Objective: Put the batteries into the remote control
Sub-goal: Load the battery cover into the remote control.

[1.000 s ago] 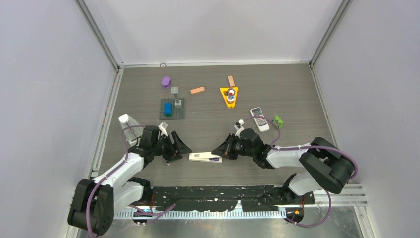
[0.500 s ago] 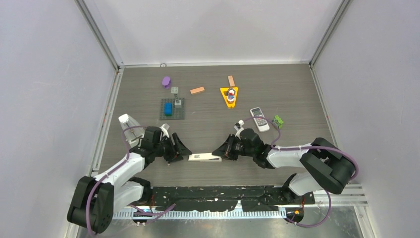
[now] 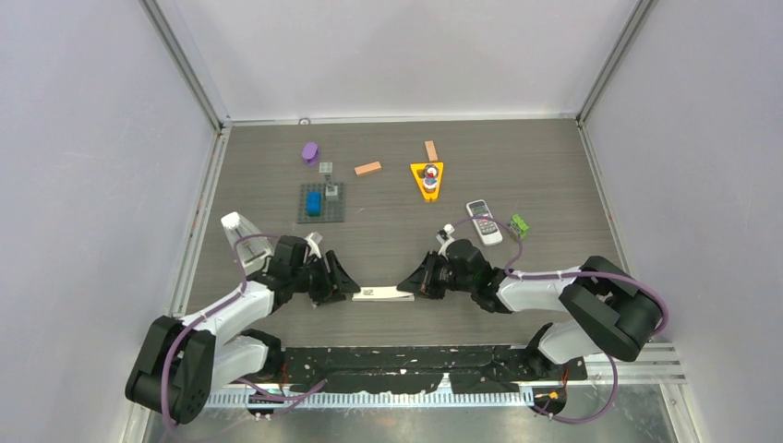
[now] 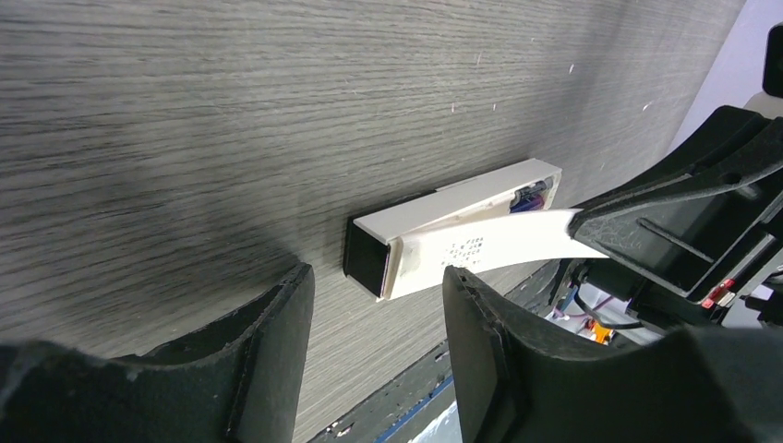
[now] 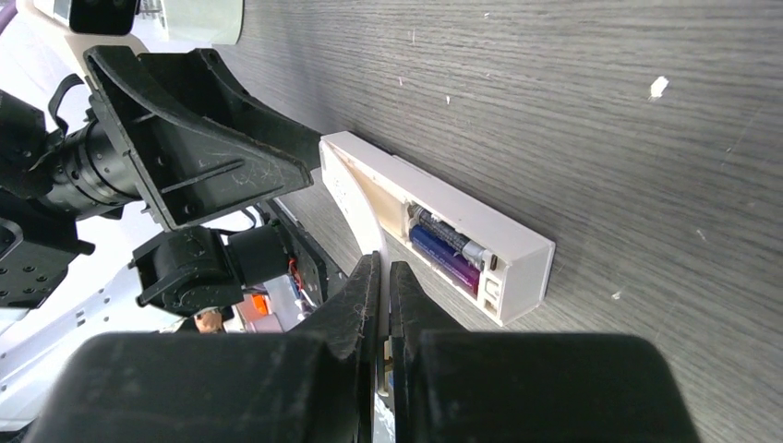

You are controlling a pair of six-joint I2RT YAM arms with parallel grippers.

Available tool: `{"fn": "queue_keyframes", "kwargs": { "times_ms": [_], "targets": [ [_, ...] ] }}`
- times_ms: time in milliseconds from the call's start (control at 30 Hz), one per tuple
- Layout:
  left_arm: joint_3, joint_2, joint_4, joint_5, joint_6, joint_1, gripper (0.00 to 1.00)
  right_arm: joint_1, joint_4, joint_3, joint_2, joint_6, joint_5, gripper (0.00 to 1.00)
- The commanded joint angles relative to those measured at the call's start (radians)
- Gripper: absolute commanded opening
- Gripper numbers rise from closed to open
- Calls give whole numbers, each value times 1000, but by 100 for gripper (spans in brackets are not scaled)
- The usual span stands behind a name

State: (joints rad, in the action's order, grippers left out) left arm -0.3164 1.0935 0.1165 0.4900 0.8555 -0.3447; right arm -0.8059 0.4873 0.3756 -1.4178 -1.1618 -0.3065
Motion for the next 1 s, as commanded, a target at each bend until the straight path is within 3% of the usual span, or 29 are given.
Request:
{"fn": "queue_keyframes", "kwargs": {
  "times_ms": [0, 433, 667, 967],
  "targets": [
    [-11, 16, 28, -36, -30, -25, 54, -3, -136, 12, -31, 67, 40, 5],
    [-18, 73, 85, -117, -37, -65, 48, -3, -163, 16, -27, 78, 44, 5],
    [-23, 101, 81, -127, -33, -66, 53, -3, -213, 26, -11, 107, 60, 5],
    [-17, 127, 85, -145, -35, -71, 49, -3, -242, 32, -22, 120, 60, 5]
  ]
}}
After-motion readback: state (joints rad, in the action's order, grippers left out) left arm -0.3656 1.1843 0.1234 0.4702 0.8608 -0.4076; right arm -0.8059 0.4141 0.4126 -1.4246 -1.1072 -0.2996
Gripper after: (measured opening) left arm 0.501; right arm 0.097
